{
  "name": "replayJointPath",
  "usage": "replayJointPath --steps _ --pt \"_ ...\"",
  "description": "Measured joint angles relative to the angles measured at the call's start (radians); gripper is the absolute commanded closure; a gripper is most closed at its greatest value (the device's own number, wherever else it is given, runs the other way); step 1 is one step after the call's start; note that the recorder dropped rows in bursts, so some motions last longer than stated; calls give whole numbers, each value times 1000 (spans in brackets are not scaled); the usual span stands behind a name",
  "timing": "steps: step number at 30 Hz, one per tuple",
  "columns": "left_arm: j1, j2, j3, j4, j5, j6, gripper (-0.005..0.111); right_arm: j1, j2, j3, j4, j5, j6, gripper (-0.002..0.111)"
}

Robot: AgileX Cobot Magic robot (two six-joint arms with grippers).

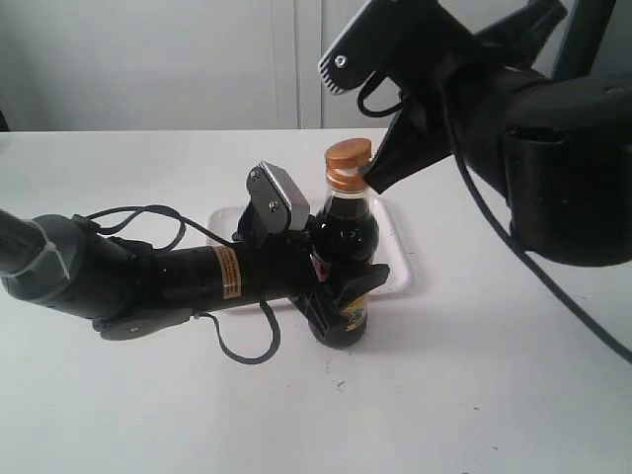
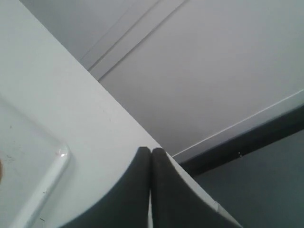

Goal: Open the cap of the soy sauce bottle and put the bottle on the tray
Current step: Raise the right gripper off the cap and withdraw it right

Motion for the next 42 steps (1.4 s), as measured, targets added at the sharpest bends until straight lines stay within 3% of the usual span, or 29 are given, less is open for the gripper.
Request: replayJointPath --steps 13,28,31,36,42 --pt "0 0 0 0 0 0 107 -241 -22 0 57 248 0 108" --pt "0 0 0 0 0 0 107 -555 -22 0 -8 885 0 108" --pt "0 0 0 0 0 0 107 -592 -22 0 -114 982 46 108" --pt "0 0 0 0 0 0 107 -651 -18 0 -449 1133 236 108" --pt "0 0 0 0 0 -2 107 -704 22 -25 -890 1254 611 108"
